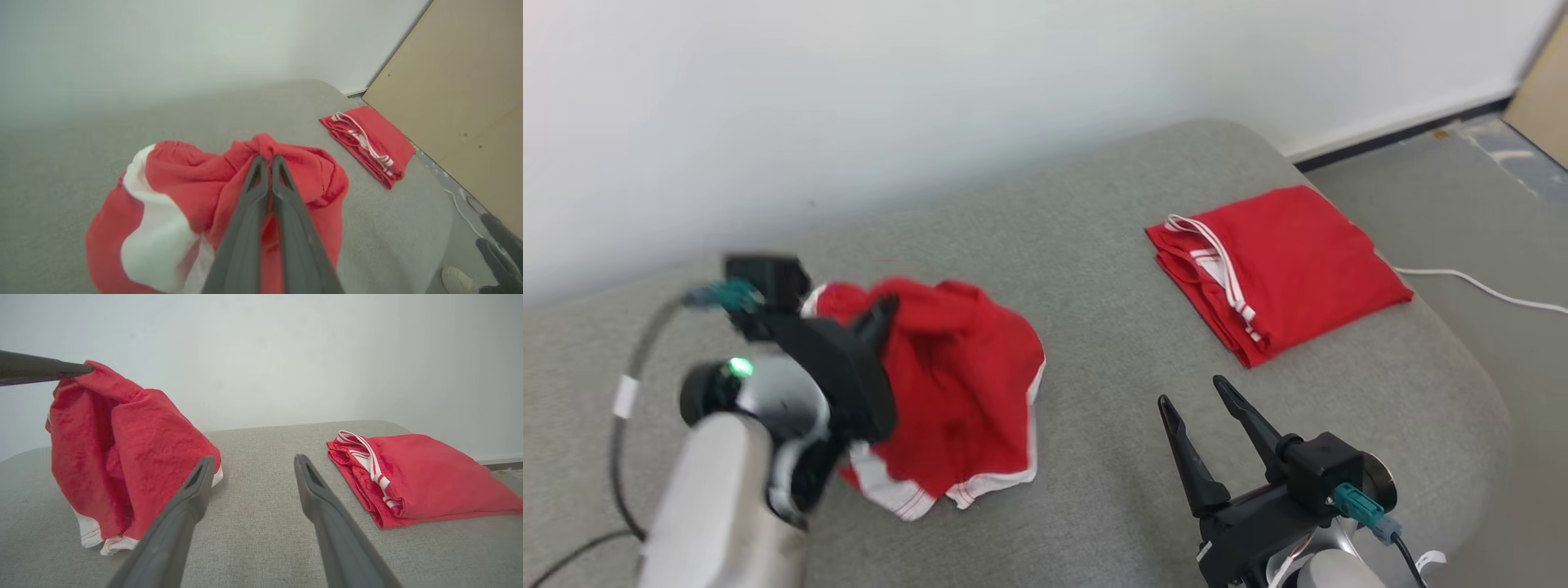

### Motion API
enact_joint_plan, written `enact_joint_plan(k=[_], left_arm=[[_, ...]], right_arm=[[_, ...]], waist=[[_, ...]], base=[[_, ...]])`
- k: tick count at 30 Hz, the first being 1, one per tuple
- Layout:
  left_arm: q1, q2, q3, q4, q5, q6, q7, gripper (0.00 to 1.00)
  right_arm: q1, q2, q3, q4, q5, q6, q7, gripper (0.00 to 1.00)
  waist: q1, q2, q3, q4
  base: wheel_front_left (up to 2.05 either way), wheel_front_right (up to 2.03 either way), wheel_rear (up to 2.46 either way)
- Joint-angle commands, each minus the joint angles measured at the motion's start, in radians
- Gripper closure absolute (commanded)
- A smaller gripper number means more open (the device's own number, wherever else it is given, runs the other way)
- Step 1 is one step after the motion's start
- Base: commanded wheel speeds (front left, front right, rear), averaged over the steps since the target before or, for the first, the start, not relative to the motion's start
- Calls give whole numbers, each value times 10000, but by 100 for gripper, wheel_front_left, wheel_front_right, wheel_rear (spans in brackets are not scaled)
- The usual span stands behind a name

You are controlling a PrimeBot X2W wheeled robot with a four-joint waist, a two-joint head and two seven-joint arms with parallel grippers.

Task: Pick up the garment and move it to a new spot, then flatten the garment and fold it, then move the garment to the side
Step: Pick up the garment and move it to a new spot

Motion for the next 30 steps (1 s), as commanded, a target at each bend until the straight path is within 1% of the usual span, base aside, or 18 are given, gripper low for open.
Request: enact_joint_plan(k=[1, 2, 3, 4, 8, 9, 12, 13, 14, 17, 20, 24, 27, 30], left_arm=[[238, 21, -178, 364, 278, -34, -295, 100], [320, 64, -305, 683, 478, -25, -536, 88], [372, 154, -485, 954, 729, -35, -759, 59], [417, 174, -643, 1232, 933, -45, -963, 0], [486, 22, -846, 1933, 1214, 50, -2004, 0], [477, 8, -786, 1999, 1241, 147, -2383, 0], [467, -106, -636, 1942, 1328, 342, -3691, 0], [467, -106, -636, 1942, 1328, 342, -3691, 0], [520, -148, -584, 1890, 1350, 407, -4139, 0], [834, -260, -365, 1682, 1108, 453, -5363, 0], [1269, -284, -120, 1494, 961, 496, -6356, 0], [2018, -240, 160, 1169, 950, 461, -6911, 0], [2632, -133, 359, 847, 1199, 441, -6995, 0], [3264, -131, 666, 235, 1540, 439, -7003, 0]], right_arm=[[-98, 0, -18, -56, 25, -29, 21, 0], [-122, 7, -28, -63, 32, -29, 21, 0], [-128, 15, -47, -71, 39, -29, 22, 0], [-130, 17, -70, -76, 37, -29, 21, 0], [32, -41, -363, -103, -40, -29, 18, 0], [87, -59, -439, -101, -53, -29, 17, 0], [210, -105, -756, -113, -91, -29, 27, 0], [210, -105, -756, -113, -91, -29, 27, 0], [263, -122, -906, -138, -104, -29, 27, 0], [445, -146, -1310, -211, -183, -29, 34, 0], [554, -212, -1591, -307, -288, -29, 81, 0], [675, -366, -1811, -366, -445, -28, 201, 0], [780, -461, -1818, -359, -482, -29, 254, 0], [872, -598, -1845, -276, -442, -29, 285, 0]], waist=[[1, 1, 310, -250], [1, 1, 345, -261], [1, 1, 375, -258], [1, 1, 399, -236], [1, 1, 394, 42], [1, 1, 366, 139], [1, 1, 233, 511], [1, 1, 233, 511], [1, 1, 162, 661], [1, 1, -44, 1071], [1, 1, -241, 1480], [1, 1, -480, 2008], [1, 1, -641, 2360], [1, 1, -795, 2684]], base=[[0, 0, 0], [0, 0, 0], [0, 0, 0], [0, 0, 0], [0, 0, 0], [0, 0, 0], [0, 0, 0], [0, 0, 0], [0, 0, 0], [0, 0, 0], [0, 0, 0], [0, 0, 0], [0, 0, 0], [0, 0, 0]])
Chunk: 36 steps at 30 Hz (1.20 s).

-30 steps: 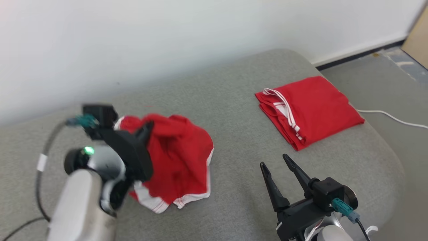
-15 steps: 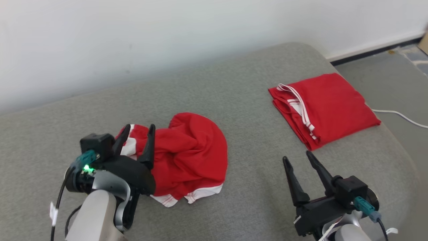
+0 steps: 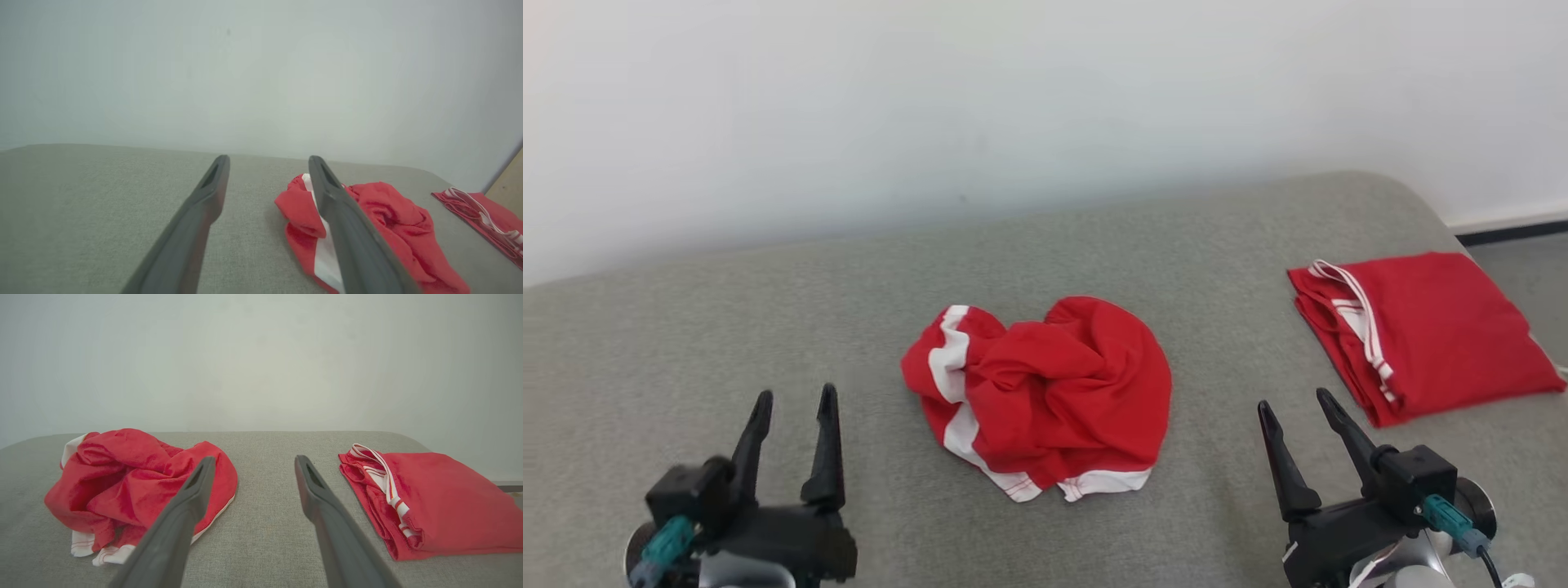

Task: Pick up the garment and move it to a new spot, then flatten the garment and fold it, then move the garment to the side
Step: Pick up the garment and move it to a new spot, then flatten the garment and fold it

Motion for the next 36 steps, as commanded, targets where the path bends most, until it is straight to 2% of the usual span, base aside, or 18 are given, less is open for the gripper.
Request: enact_joint_plan(k=[1, 11, 21, 36], left_arm=[[310, -23, 71, -122, 131, -7, -40, 0], [1923, -76, 940, -733, 788, -66, -34, 0], [2873, -152, 1646, -1283, 1040, -57, -35, 0], [3312, -367, 1692, -1561, 1285, -76, -36, 0]], right_arm=[[132, -85, -3, 24, 12, -28, 16, 0], [682, -195, 27, 320, 132, -29, 125, 0], [1044, -128, 127, 326, 171, -29, 164, 0], [1094, -44, 169, 203, 202, -29, 212, 0]], waist=[[0, 0, -400, 516], [0, 0, -797, 1054], [0, 0, -979, 992], [0, 0, -1038, 948]], base=[[0, 0, 0], [0, 0, 0], [0, 0, 0], [0, 0, 0]])
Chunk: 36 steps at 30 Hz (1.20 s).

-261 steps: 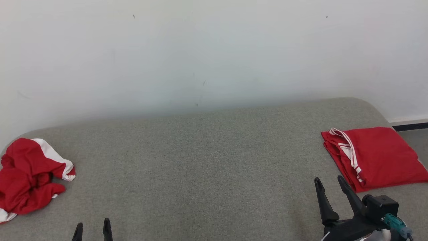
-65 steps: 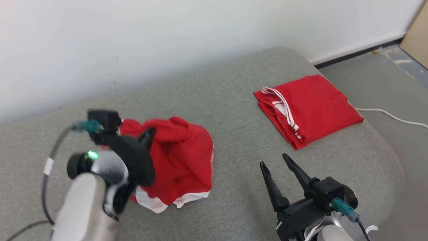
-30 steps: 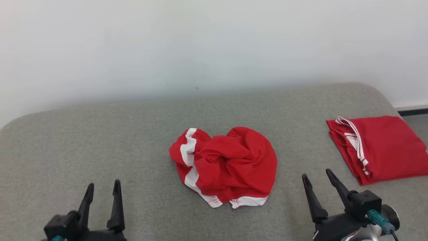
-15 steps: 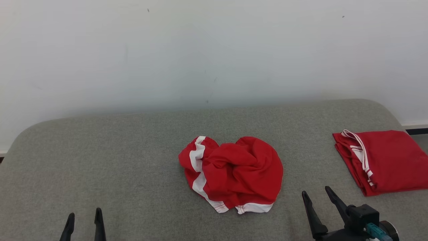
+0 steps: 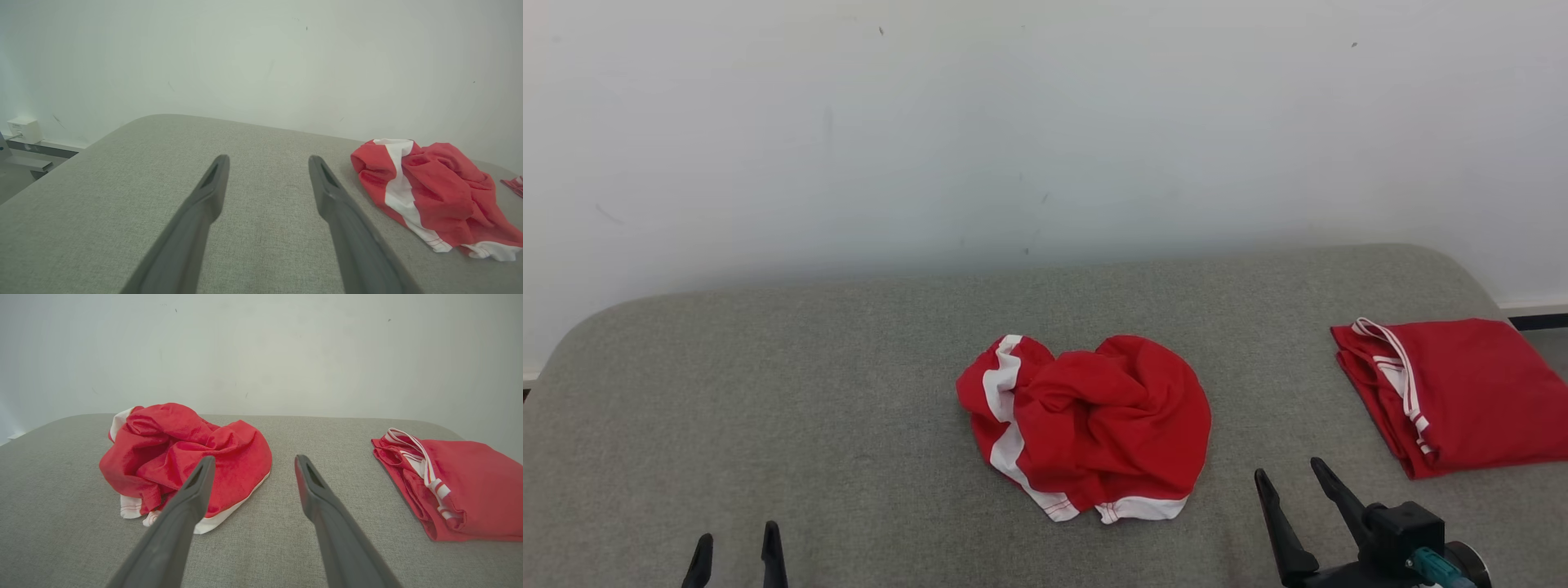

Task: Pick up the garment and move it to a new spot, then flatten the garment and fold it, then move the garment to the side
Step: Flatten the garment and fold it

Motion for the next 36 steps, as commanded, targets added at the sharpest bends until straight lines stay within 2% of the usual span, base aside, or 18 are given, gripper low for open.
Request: enact_joint_plan(k=[1, 14, 19, 27, 31, 36], left_arm=[[57, -24, -1, -37, 116, -19, -21, 0], [-265, -71, -227, 235, -42, -12, -21, 0], [-943, -38, -462, 319, -162, -90, 289, 0], [-3608, 348, -1144, 1561, -275, -386, 2598, 0], [-5232, 338, -1288, 2622, -363, -184, 4066, 0], [-6507, 331, -1352, 3564, -404, 10, 4812, 0]], right_arm=[[45, -8, 22, -27, 43, -29, -1, 0], [-111, 24, 158, -44, 72, -29, -3, 0], [-202, 21, 201, -74, 79, -29, 24, 0], [-512, 58, 305, -168, 46, -28, 84, 0], [-710, 120, 431, -223, 15, -29, 82, 0], [-949, 186, 603, -229, 15, -29, 63, 0]], waist=[[1, 0, 3, -10], [1, 0, 207, -300], [1, 0, 343, -538], [1, 0, 870, -1278], [1, 0, 1276, -1831], [1, 0, 1743, -2561]], base=[[0, 0, 0], [0, 0, 0], [0, 0, 0], [0, 0, 0], [0, 0, 0], [0, 0, 0]])
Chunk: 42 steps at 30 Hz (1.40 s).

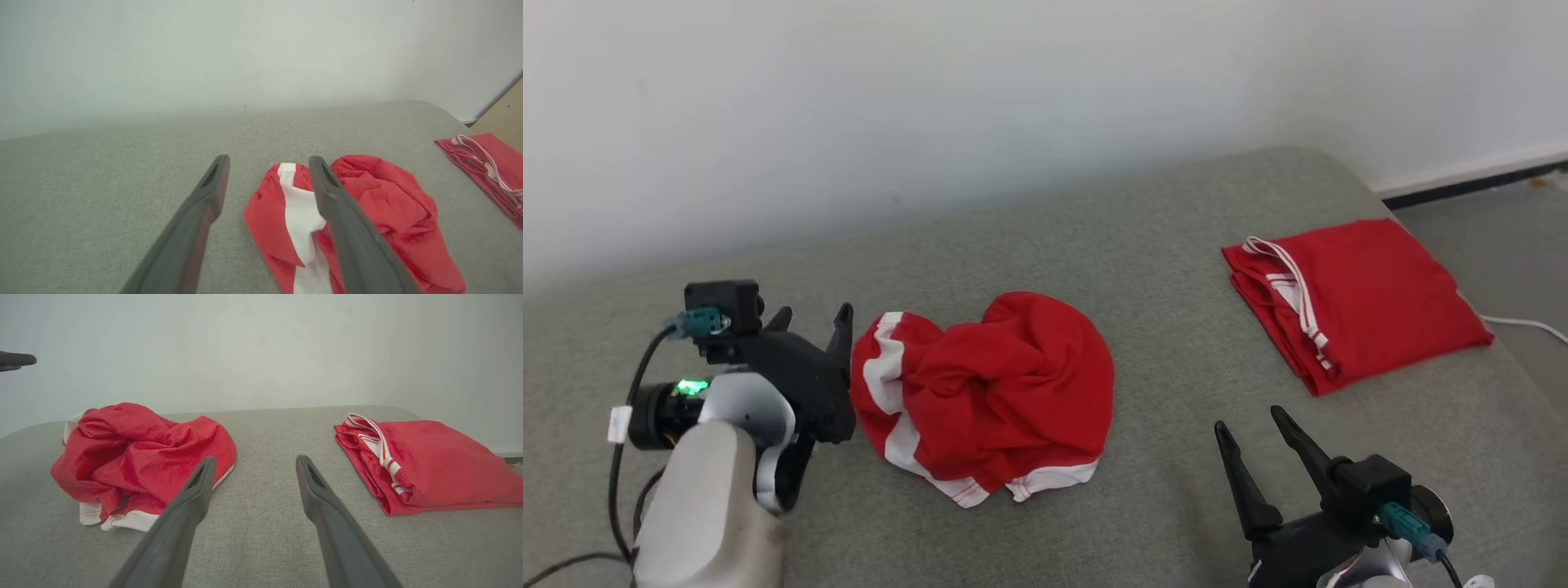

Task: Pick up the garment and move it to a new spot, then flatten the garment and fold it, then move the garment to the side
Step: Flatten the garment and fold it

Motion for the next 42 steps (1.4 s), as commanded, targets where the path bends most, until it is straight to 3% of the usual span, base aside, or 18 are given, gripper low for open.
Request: enact_joint_plan(k=[1, 6, 12, 21, 29, 32, 33, 34, 35, 42], left_arm=[[-100, 57, 12, 83, -25, 12, 31, 0], [-1242, 77, -48, 998, 18, 269, 386, 0], [-2098, 408, -325, 1846, 303, 234, 664, 0], [-3033, 745, -1051, 3308, 866, 148, 1702, 0], [-2979, 503, -1168, 3837, 435, -213, 2366, 0], [-2845, 449, -1298, 3974, 500, -112, 2360, 0], [-2791, 458, -1374, 4076, 584, -135, 2443, 54], [-2739, 447, -1418, 4152, 584, -132, 2445, 89], [-2691, 434, -1441, 4209, 581, -100, 2398, 100], [-3001, 538, -1486, 3915, 681, 184, 1189, 100]], right_arm=[[-118, 29, 48, -27, -40, -29, 6, 0], [-528, 118, 313, -82, -31, -29, -98, 0], [-877, 290, 551, -2, 45, -29, -275, 0], [-662, 390, 272, 33, -8, -29, -517, 0], [-710, 433, 404, 137, -42, -30, -555, 0], [-837, 446, 533, 150, 34, -30, -556, 0], [-874, 448, 569, 148, 52, -30, -560, 0], [-907, 446, 591, 148, 69, -30, -563, 0], [-916, 433, 597, 141, 97, -30, -568, 0], [-693, 338, 368, 176, 167, -30, -592, 0]], waist=[[-2, -1, 716, -857], [-2, -1, 1512, -1858], [-2, -1, 2255, -2816], [-2, -1, 2739, -2933], [-2, -1, 2640, -2836], [-2, -1, 2619, -2831], [-2, -1, 2620, -2834], [-2, -1, 2625, -2837], [-2, -1, 2626, -2840], [-2, -1, 2631, -2850]], base=[[0, 0, 0], [0, 0, 0], [0, 0, 0], [0, 0, 0], [0, 0, 0], [0, 0, 0], [0, 0, 0], [0, 0, 0], [0, 0, 0], [0, 0, 0]])
